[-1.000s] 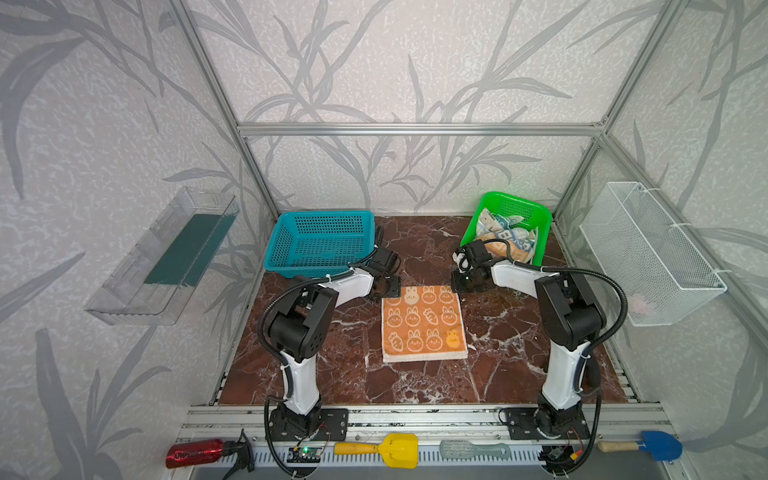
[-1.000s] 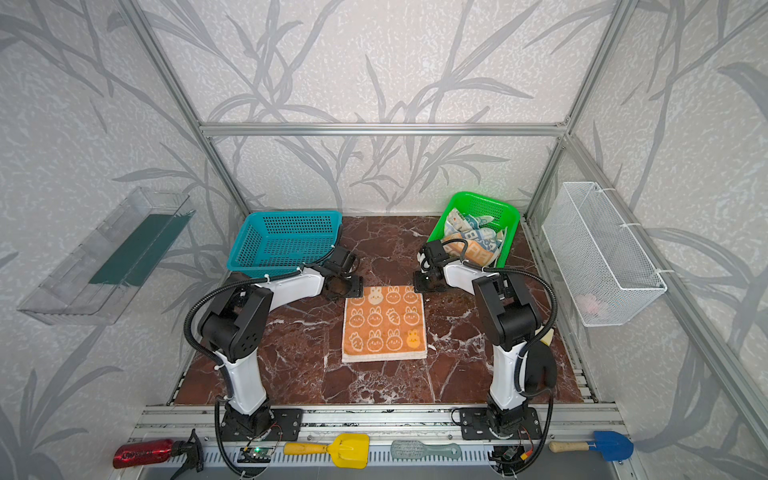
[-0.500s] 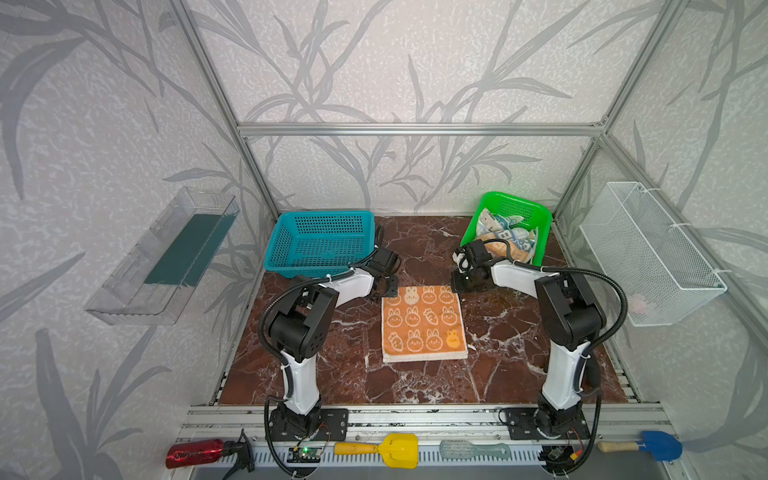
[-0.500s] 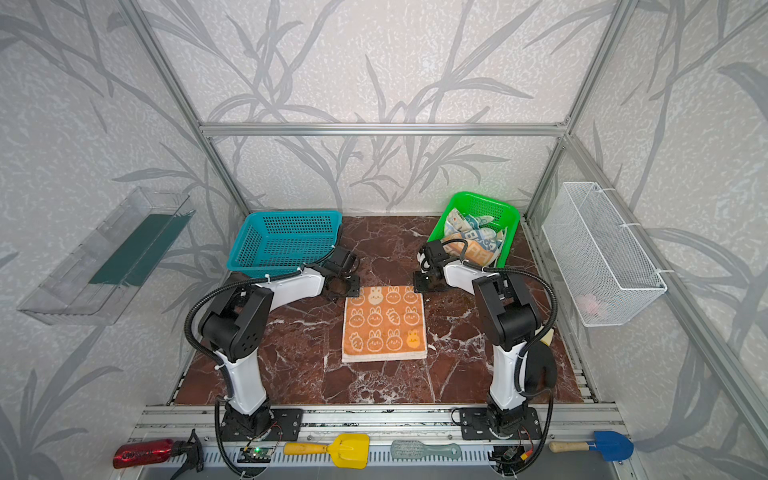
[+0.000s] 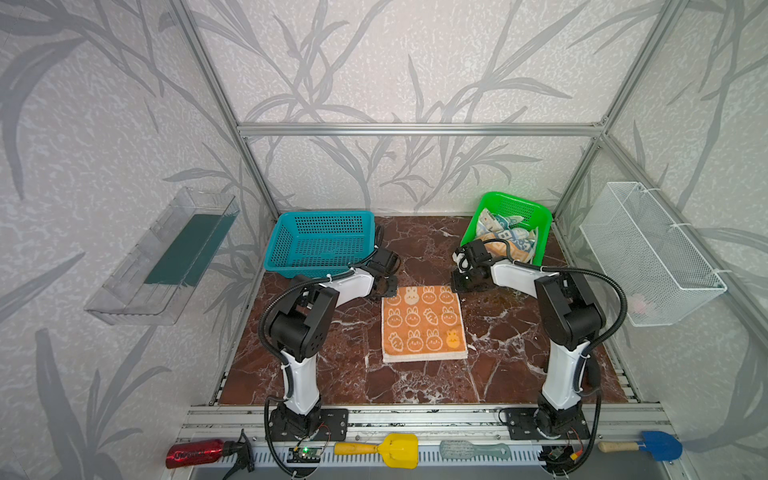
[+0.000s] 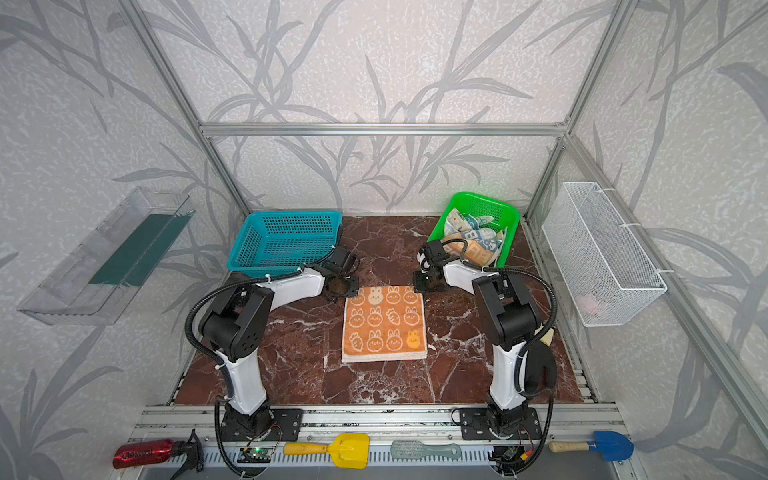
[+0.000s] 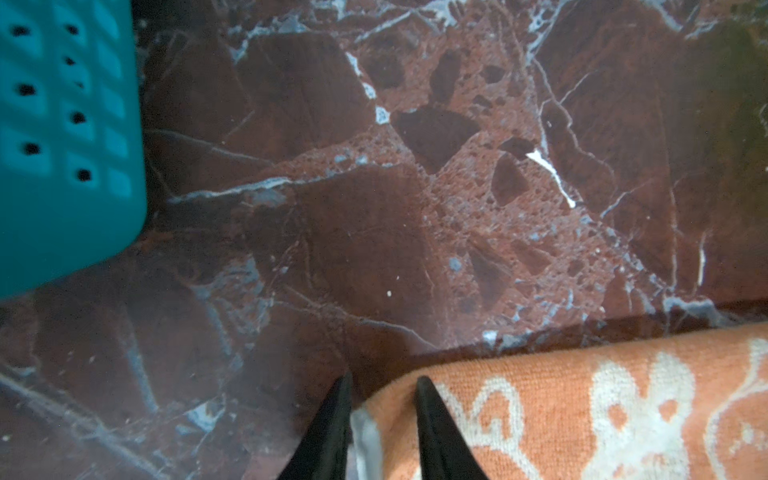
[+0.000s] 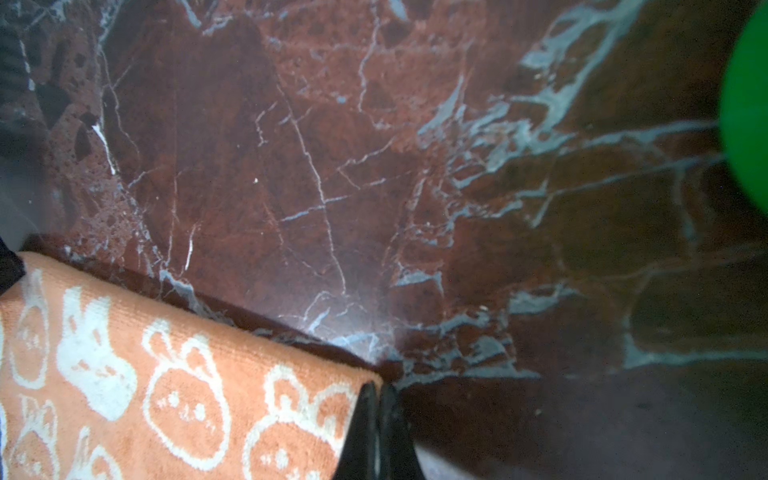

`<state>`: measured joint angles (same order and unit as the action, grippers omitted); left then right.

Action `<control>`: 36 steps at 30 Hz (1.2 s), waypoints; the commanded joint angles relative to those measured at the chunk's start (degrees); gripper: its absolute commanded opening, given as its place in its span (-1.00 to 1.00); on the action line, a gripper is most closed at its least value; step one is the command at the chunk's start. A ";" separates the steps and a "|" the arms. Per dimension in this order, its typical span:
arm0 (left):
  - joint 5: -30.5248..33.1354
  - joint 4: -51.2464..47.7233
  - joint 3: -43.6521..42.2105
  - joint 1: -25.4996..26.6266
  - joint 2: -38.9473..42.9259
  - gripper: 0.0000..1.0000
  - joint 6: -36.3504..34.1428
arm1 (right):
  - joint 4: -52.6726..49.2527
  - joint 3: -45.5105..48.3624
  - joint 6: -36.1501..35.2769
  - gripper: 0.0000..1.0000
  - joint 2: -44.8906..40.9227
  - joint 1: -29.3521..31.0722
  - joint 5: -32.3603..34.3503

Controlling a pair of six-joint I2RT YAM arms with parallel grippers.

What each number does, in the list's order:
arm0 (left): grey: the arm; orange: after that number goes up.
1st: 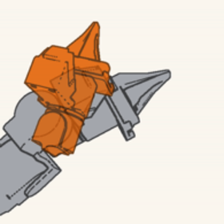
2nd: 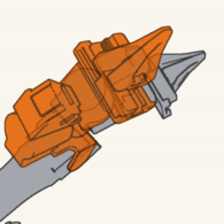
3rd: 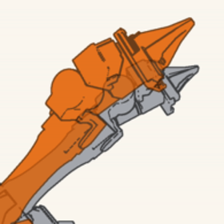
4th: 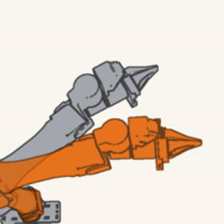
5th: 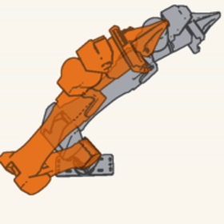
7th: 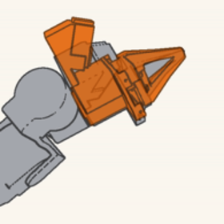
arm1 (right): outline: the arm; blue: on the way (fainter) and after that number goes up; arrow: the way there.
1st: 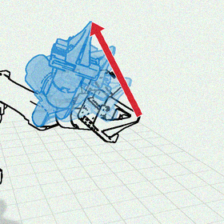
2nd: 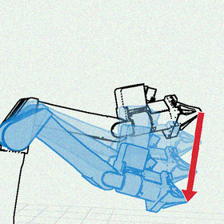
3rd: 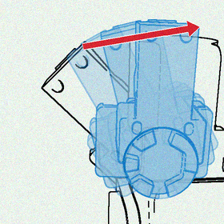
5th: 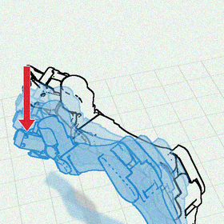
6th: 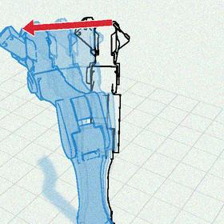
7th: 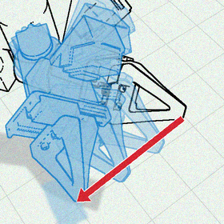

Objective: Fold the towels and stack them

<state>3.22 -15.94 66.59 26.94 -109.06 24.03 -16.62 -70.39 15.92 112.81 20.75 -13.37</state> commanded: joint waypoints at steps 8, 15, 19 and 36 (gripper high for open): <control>2.05 -1.45 -0.19 -0.17 -1.16 -0.89 -0.47 | -2.53 -0.93 -0.45 -0.95 0.62 0.16 0.35; 3.10 -2.54 1.73 -0.22 -0.53 -1.00 -0.77 | -3.03 -1.99 -0.67 -1.00 -0.31 -0.61 0.22; 3.36 -2.85 3.81 -0.22 1.08 -1.00 -0.88 | -4.78 -4.84 -1.47 -1.00 -0.92 -0.89 0.41; 7.52 -6.53 8.24 -0.22 6.27 -1.00 -2.91 | -8.12 -7.24 -3.59 -1.00 -5.66 -2.03 0.89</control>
<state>8.27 -20.67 76.29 26.94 -106.85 21.50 -23.11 -79.00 13.19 111.48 19.14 -12.91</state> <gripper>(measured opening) 0.048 0.048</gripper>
